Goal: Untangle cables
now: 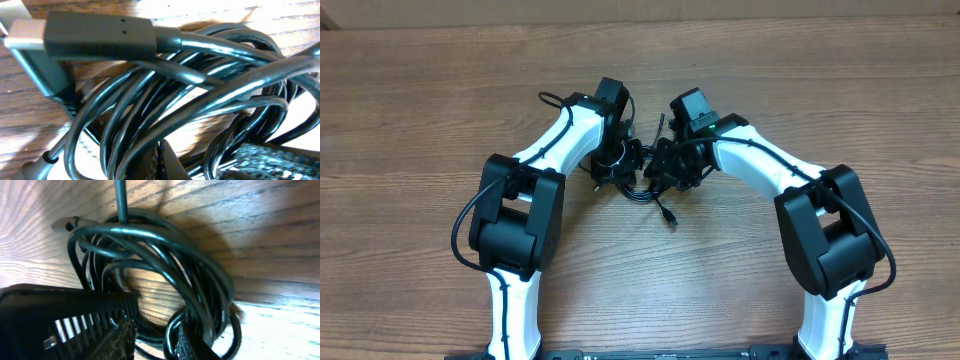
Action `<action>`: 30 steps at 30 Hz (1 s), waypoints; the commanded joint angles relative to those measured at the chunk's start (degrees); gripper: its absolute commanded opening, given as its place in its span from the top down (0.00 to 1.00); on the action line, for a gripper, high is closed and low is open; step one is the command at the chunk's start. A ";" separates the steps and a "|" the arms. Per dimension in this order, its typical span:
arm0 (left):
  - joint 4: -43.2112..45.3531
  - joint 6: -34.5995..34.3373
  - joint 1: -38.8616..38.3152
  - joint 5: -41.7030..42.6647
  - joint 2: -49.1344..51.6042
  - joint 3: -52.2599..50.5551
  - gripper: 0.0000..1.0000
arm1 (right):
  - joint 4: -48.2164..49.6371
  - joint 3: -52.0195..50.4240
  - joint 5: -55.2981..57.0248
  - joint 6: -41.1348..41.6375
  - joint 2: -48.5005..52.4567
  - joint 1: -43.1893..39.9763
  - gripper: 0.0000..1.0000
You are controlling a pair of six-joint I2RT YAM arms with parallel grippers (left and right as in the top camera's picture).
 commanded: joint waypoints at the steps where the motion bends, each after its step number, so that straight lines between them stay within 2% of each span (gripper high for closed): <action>1: 0.24 0.87 0.24 -1.03 0.98 -0.33 0.96 | 0.33 1.27 5.88 2.43 -1.66 1.53 0.72; 6: 0.24 0.90 0.24 -0.28 0.96 -0.31 0.96 | 1.46 -0.87 15.06 5.99 -1.46 2.38 0.67; 10: 0.24 0.92 0.24 0.04 0.96 -0.31 0.96 | 3.30 -3.26 14.69 8.37 -0.61 2.29 0.67; 15: 0.28 0.87 0.24 0.04 0.96 -0.31 0.96 | -1.77 -3.39 14.16 8.37 1.01 2.34 0.70; 18: 0.48 0.87 0.24 0.04 0.96 -0.31 0.96 | -2.67 -3.37 9.27 8.24 0.98 1.99 0.70; 21: 0.48 0.90 0.24 0.04 0.96 -0.31 0.96 | -5.11 -1.90 7.93 5.90 0.96 0.57 0.72; 24: 0.68 0.92 0.42 0.52 0.87 0.22 0.96 | -10.34 3.91 1.46 -1.20 0.96 -2.08 0.73; 27: 0.66 1.33 0.90 4.26 0.83 1.84 0.96 | -17.70 8.04 0.96 -5.25 0.96 -3.41 0.73; 30: 0.55 2.60 0.94 8.55 0.83 3.80 0.96 | -22.34 7.43 1.88 -7.17 1.14 -3.39 0.72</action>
